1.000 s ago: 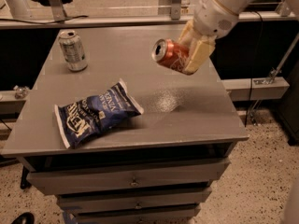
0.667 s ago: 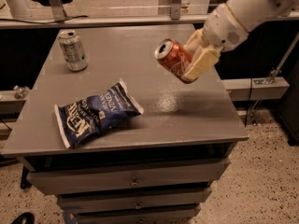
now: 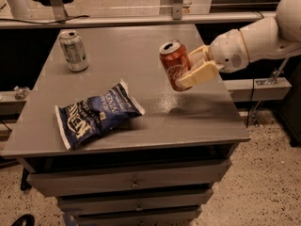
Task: Place coke can upright
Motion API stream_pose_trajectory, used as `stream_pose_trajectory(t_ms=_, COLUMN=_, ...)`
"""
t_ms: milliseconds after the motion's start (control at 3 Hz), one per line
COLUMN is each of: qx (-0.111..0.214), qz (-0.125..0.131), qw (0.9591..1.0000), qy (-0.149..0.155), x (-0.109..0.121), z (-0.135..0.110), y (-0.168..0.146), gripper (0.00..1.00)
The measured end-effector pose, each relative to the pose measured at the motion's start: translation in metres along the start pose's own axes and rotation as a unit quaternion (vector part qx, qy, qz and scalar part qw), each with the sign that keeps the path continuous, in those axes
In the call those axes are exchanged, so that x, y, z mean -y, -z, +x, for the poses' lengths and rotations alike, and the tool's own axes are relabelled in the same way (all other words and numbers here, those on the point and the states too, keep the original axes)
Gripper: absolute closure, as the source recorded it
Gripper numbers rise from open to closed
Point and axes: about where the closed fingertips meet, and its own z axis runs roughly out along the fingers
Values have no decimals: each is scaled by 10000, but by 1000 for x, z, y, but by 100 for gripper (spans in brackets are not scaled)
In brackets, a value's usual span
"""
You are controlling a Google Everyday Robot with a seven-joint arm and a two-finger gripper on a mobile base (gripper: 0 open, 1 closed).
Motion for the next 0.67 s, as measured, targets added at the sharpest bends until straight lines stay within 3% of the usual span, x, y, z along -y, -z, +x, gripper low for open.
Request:
stream_pose_trajectory(t_ms=333, qx=580, qz=158, qw=9982, qy=31, x=4, z=-5, y=-5, gripper=100)
stream_pose_trajectory(t_ms=667, qx=820, qz=423, qw=9952, qy=337, x=8, z=4, y=-7, gripper=100)
